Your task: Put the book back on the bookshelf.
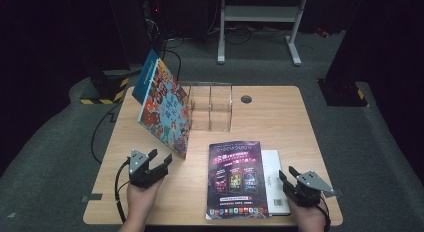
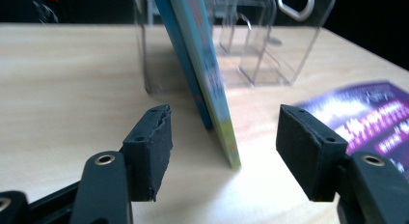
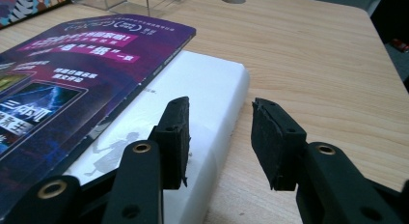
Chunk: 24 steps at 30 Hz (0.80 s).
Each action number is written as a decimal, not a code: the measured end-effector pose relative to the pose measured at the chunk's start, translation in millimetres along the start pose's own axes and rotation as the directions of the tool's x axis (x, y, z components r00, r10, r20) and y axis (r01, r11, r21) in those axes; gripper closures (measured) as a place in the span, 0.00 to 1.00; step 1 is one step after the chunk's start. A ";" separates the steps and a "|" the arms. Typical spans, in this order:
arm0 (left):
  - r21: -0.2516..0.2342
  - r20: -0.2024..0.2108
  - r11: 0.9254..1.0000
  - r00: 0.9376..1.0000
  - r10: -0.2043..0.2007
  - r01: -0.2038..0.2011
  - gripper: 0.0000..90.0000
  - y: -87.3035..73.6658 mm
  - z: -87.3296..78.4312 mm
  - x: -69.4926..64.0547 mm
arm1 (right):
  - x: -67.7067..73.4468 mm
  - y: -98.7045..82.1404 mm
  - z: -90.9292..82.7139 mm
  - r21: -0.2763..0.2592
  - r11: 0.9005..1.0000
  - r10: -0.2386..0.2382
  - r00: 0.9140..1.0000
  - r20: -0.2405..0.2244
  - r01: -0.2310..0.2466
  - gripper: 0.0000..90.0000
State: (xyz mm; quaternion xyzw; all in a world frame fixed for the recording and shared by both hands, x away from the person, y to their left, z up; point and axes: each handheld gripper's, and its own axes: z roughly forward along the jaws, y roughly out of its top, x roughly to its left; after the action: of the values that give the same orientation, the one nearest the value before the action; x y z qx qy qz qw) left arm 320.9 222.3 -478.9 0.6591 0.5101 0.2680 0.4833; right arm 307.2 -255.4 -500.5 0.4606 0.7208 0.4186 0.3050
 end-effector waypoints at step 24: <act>0.230 0.257 0.972 0.966 -0.018 -0.043 0.33 -27.8 23.4 -41.9 | 59.1 37.6 -2.3 0.032 0.998 -0.056 0.994 -0.098 0.060 0.50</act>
State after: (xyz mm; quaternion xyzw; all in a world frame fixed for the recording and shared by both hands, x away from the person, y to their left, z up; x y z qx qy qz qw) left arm 315.2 175.1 -507.5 0.7436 0.4669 0.1215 0.4629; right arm 297.6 -193.4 -469.4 0.4237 0.7550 0.4191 0.2734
